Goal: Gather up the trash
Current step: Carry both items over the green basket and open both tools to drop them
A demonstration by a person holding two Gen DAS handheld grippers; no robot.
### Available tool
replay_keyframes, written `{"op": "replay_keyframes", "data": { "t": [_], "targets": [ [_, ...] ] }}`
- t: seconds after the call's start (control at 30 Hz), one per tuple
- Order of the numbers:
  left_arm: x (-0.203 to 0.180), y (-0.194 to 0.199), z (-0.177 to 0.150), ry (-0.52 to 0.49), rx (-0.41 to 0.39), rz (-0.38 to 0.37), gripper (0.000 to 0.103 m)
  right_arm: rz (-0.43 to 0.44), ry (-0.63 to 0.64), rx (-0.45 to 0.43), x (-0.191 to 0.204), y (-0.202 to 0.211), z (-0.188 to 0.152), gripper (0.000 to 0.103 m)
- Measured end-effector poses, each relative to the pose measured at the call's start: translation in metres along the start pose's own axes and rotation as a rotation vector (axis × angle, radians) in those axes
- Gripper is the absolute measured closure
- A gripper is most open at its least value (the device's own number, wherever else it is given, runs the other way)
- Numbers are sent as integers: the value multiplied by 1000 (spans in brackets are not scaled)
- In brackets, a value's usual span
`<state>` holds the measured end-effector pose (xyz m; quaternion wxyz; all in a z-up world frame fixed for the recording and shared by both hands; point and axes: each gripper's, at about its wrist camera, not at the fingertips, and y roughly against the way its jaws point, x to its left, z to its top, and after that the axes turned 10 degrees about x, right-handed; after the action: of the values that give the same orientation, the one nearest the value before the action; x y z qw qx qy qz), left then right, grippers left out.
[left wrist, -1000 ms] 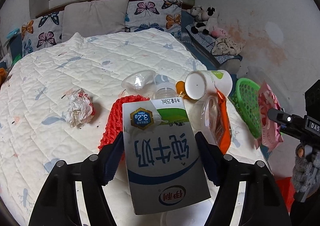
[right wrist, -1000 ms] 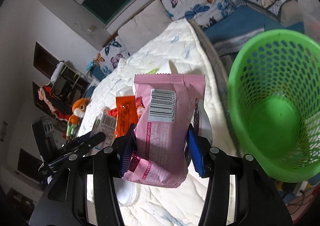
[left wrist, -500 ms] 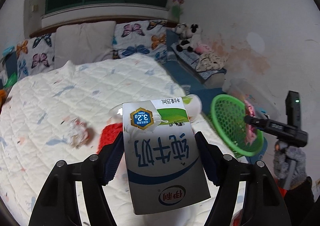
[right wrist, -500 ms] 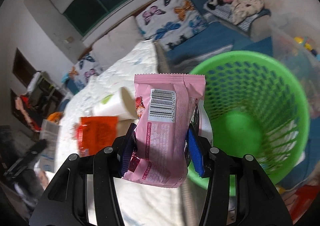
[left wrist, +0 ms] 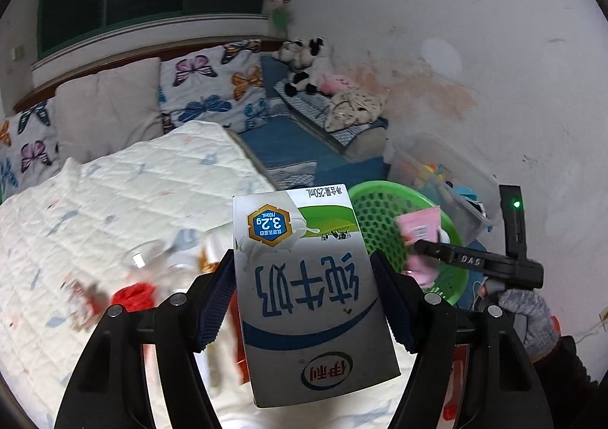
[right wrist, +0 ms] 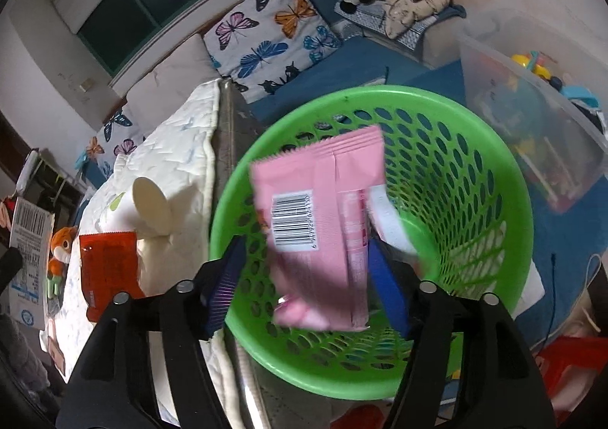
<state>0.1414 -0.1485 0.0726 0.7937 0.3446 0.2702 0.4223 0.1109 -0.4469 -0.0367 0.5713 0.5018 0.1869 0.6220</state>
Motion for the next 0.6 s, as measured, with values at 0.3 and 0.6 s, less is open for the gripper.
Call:
{"op": "replay_keyframes", "data": {
  "t": [0.3,0.6],
  "targets": [
    [-46,-44,25,-59,51,-35,35,14,-20,-10,-18,17,-11,33],
    [-85,-92,35,-87,121,-81,35,-47,0,-54,-33,42,-31,33]
  ]
}}
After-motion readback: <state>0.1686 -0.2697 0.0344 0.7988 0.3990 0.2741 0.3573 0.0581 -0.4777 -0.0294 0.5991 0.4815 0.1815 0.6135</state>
